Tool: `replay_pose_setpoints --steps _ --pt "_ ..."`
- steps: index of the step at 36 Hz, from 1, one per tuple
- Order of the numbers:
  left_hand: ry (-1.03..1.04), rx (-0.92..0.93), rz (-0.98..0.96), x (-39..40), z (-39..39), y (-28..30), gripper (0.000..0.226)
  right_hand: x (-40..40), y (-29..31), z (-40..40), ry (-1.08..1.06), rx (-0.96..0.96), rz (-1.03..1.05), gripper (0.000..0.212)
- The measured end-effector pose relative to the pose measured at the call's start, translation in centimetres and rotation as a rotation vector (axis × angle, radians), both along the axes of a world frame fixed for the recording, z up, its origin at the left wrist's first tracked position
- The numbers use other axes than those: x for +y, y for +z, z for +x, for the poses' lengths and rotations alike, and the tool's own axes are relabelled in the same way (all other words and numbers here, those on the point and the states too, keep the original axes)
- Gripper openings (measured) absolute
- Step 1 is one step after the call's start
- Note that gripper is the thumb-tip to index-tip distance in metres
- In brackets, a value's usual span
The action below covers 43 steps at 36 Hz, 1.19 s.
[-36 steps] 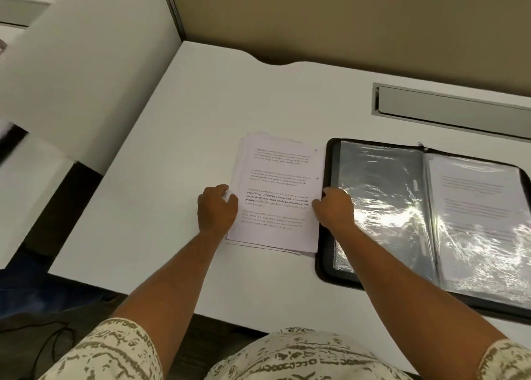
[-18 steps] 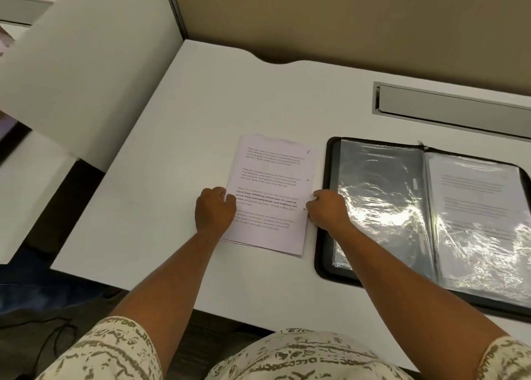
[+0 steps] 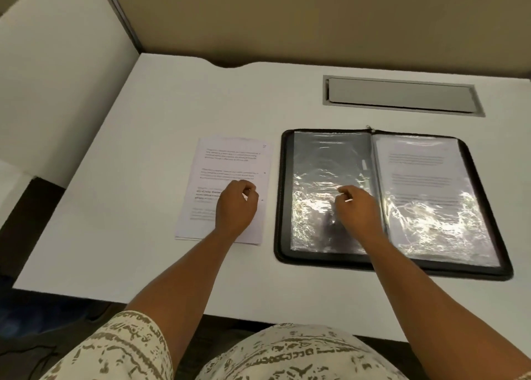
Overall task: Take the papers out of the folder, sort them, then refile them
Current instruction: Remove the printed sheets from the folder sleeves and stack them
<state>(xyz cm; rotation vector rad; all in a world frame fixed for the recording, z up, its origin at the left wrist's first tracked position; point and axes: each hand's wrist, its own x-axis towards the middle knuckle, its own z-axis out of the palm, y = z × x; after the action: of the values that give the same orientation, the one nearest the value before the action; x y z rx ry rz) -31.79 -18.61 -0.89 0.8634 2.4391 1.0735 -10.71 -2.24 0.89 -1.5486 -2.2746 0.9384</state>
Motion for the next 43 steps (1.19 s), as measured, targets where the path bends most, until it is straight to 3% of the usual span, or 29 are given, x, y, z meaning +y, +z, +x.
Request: replay_pose_setpoints --steps 12,20,25,29,32,36,39,43 --pt "-0.209 -0.022 0.004 7.0 11.3 0.7 0.011 3.8 -0.6 14.4 -0.14 -0.198 0.063 0.047" --pt "-0.443 -0.049 0.025 10.4 18.8 0.7 0.019 4.1 -2.0 21.5 -0.205 -0.336 -0.008 0.065" --pt "-0.673 0.066 0.011 11.6 22.2 -0.5 0.028 3.8 -2.7 23.8 -0.318 -0.438 -0.06 0.081" --pt "-0.774 0.257 -0.133 12.2 23.8 -1.5 0.024 4.1 -3.9 24.8 -0.39 -0.465 -0.132 0.088" --pt "-0.776 0.305 -0.202 12.1 24.2 -2.0 0.025 4.4 -4.6 24.9 -0.338 -0.459 -0.131 0.083" --pt "-0.754 0.258 -0.182 12.3 24.1 -2.2 0.023 4.9 -4.6 24.3 -0.221 -0.397 -0.018 0.058" --pt "-0.706 0.161 -0.141 12.8 23.8 -1.9 0.023 4.8 -4.2 23.2 -0.152 -0.302 0.092 0.052" --pt "-0.463 -0.056 -0.017 14.0 23.5 -0.4 0.033 3.6 -3.6 21.1 0.003 -0.247 0.213 0.056"
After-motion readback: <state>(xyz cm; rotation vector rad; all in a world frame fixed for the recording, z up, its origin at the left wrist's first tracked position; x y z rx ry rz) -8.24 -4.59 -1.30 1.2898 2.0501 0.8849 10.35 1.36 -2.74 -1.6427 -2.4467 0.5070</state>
